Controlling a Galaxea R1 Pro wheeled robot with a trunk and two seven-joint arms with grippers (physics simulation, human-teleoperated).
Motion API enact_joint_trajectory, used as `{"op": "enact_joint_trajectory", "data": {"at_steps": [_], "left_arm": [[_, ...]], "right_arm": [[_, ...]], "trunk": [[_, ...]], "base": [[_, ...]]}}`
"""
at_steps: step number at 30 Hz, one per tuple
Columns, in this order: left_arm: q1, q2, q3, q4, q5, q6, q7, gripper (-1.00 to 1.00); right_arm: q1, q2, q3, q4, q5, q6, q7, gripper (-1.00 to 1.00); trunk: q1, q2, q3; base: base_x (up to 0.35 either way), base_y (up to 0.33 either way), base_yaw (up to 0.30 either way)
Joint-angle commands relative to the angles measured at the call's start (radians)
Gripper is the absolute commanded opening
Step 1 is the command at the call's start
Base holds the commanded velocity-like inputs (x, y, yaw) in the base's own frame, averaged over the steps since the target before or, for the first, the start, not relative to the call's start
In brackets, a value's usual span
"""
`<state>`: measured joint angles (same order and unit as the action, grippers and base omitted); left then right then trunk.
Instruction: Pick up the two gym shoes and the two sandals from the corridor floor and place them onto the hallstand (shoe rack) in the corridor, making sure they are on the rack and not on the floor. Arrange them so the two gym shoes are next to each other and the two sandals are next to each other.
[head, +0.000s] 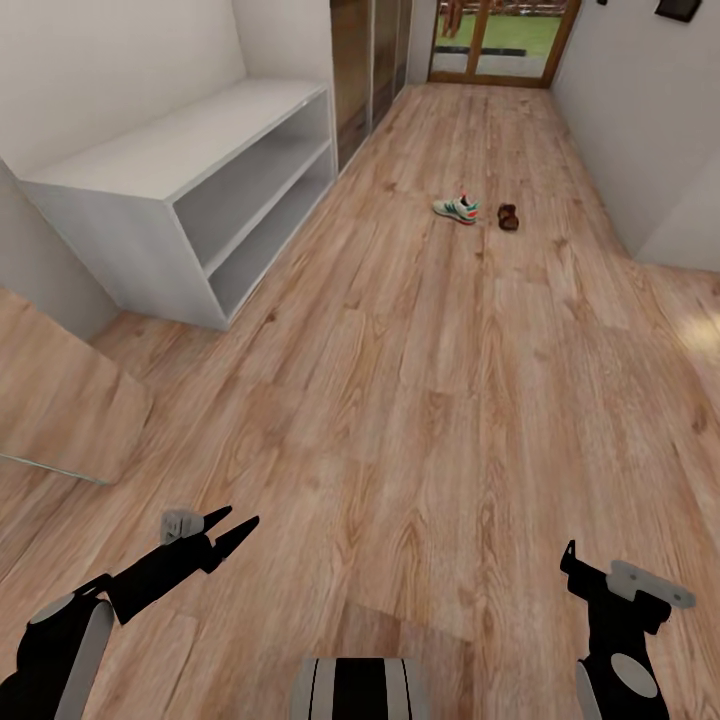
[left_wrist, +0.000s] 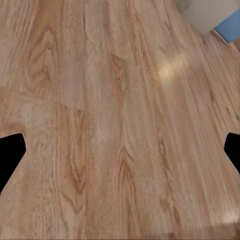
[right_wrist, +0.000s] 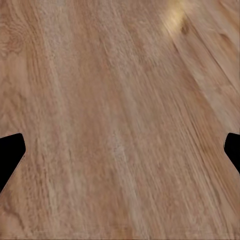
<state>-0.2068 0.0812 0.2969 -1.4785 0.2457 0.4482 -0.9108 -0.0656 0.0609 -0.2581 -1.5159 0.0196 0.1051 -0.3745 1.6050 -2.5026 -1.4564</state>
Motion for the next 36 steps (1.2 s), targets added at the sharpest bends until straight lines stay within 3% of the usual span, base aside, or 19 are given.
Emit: {"op": "enact_joint_trajectory", "data": {"at_steps": [1, 36], "left_arm": [[0.000, 0.000, 0.001, 0.000, 0.006, 0.009, -0.002, 1.00], [0.000, 0.000, 0.001, 0.000, 0.006, 0.009, -0.002, 1.00]], "right_arm": [[0.000, 0.001, 0.000, -0.001, 0.002, 0.007, -0.002, 1.00], [0.000, -0.001, -0.001, -0.001, 0.003, 0.007, -0.001, 1.00]], "trunk": [[0.000, 0.000, -0.001], [0.000, 0.000, -0.001]], "base": [[0.319, -0.153, 0.000], [0.319, -0.153, 0.000]]}}
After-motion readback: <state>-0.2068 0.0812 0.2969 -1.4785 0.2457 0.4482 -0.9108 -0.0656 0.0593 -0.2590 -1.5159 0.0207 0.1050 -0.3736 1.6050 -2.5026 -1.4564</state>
